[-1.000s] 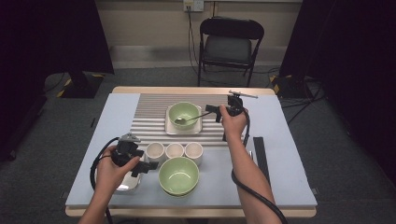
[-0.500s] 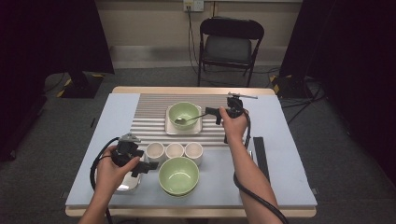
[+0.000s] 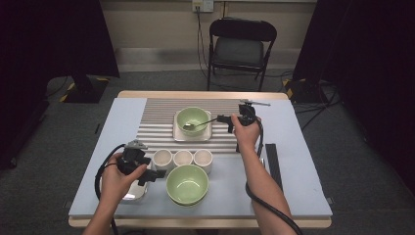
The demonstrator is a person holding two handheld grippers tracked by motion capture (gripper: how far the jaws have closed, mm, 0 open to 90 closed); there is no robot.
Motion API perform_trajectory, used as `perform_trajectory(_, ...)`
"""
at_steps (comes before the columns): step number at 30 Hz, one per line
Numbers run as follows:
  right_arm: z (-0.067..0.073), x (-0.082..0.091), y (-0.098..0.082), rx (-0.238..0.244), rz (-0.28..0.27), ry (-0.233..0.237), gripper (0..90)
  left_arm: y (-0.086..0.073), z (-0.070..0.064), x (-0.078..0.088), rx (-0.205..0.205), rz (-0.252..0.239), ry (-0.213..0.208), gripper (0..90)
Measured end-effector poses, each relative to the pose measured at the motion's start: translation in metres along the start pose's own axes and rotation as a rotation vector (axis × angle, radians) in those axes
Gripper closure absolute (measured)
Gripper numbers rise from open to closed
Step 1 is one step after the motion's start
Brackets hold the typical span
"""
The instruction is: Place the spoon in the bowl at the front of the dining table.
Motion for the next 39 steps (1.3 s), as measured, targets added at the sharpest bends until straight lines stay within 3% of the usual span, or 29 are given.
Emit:
perform_trajectory(21, -0.001, -0.012, 0.005, 0.023, 0.002, -0.028, 65.6, -0.001, 0.003, 0.002, 0.008, -0.010, 0.005, 17.6)
perform_trajectory(31, -0.003, -0.005, 0.002, 0.047, 0.010, -0.047, 47.1, 0.000, 0.001, 0.002, 0.001, -0.009, 0.001, 17.6)
perform_trajectory(39, -0.005, -0.001, 0.001, 0.076, 0.011, -0.071, 38.8, 0.001, 0.000, 0.002, -0.003, -0.007, 0.003, 17.6)
Point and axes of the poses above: each handheld gripper's, and its own axes: x roughly backward along the jaws, y roughly out of its top, z roughly to its left, the point moved 2 cm from there along -x, roughly forward along the jaws, and after that the axes turned 14 degrees about -y, right-handed, at the moved point
